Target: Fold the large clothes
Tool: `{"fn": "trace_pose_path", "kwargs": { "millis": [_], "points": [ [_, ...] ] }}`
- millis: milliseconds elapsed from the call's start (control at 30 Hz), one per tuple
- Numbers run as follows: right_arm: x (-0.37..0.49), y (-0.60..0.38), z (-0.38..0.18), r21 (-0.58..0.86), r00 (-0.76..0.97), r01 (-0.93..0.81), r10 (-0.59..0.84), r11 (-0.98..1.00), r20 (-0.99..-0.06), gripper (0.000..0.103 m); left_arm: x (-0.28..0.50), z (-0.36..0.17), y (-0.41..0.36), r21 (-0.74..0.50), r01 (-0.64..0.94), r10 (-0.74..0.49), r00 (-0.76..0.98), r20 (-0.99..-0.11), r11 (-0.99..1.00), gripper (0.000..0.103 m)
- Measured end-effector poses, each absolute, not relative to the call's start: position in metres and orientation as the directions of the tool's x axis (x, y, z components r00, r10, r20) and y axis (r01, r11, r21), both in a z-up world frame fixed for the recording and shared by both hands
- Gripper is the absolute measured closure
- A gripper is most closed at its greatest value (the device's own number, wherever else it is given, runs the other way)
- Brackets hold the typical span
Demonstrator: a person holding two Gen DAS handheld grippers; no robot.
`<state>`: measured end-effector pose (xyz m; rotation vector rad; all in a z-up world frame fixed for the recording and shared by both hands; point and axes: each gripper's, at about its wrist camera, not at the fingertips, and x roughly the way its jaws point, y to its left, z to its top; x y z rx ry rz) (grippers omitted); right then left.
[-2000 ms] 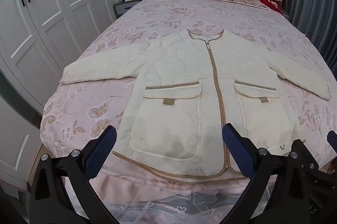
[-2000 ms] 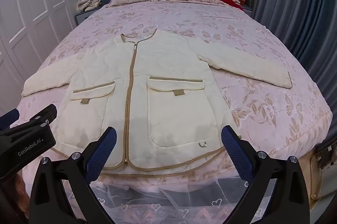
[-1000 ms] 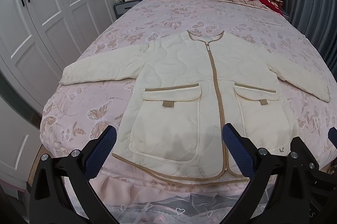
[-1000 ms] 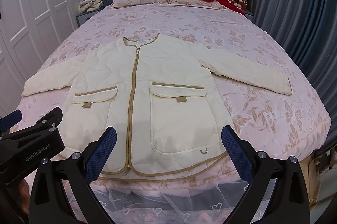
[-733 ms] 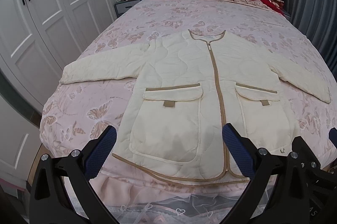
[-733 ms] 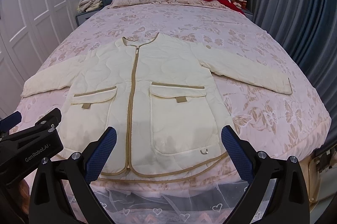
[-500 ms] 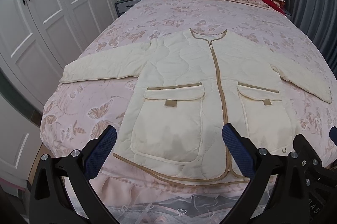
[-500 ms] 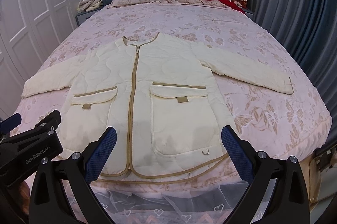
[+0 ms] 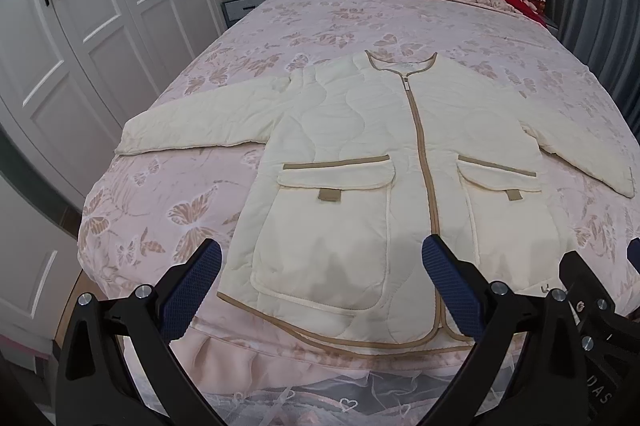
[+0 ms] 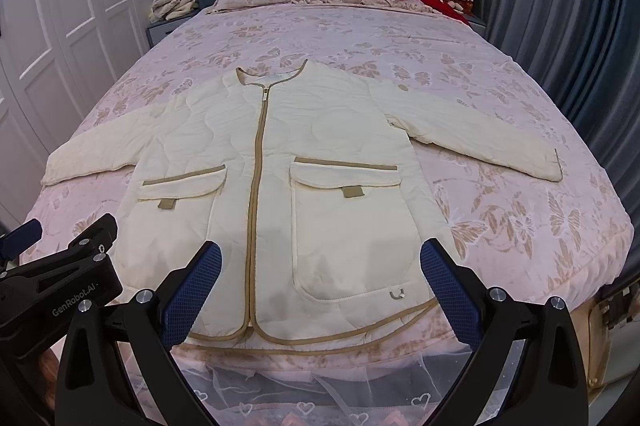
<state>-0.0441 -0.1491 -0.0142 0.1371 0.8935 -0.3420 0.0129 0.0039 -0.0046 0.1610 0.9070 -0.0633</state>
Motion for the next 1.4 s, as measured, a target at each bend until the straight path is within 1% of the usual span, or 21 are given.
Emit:
{"fn": "trace_pose_path", "kwargs": {
  "millis": [1400],
  "points": [
    [-0.0423, -0.1439, -0.0128, -0.028, 0.581, 0.34, -0.234, 0.94, -0.779, 0.005, 0.0148, -0.0063, 0.0096, 0.114, 0.113, 0.02, 0.618, -0.786, 0.987, 0.005]
  ]
}}
